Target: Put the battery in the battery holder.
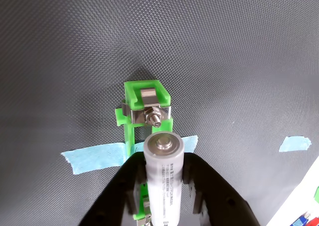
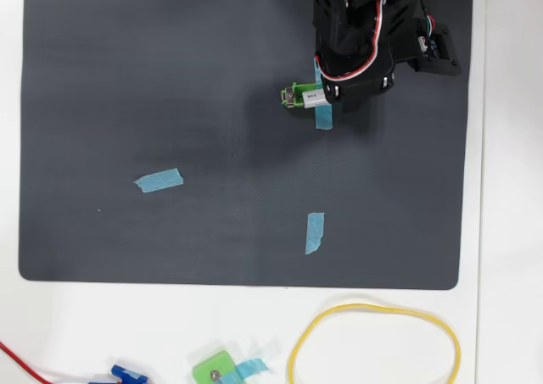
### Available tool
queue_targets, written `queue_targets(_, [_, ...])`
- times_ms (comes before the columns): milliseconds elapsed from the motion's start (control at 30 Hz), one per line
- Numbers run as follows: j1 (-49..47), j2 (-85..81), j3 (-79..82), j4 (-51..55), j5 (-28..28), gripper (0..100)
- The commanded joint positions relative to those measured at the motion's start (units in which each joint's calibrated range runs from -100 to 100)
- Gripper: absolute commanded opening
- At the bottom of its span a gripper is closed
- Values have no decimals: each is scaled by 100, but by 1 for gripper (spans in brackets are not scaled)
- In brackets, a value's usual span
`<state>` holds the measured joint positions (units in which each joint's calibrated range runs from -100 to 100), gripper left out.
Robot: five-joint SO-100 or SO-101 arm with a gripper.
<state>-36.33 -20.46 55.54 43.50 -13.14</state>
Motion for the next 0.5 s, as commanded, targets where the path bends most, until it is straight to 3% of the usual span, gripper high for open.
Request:
queue_targets(0, [-57,-176,-82,38,25,4])
queue_targets(100, [-26,-176,-47,152,10,18])
queue_targets(200, [-15,-176,-56,371,20,25])
queue_targets(467, [5,-176,-56,388,20,27])
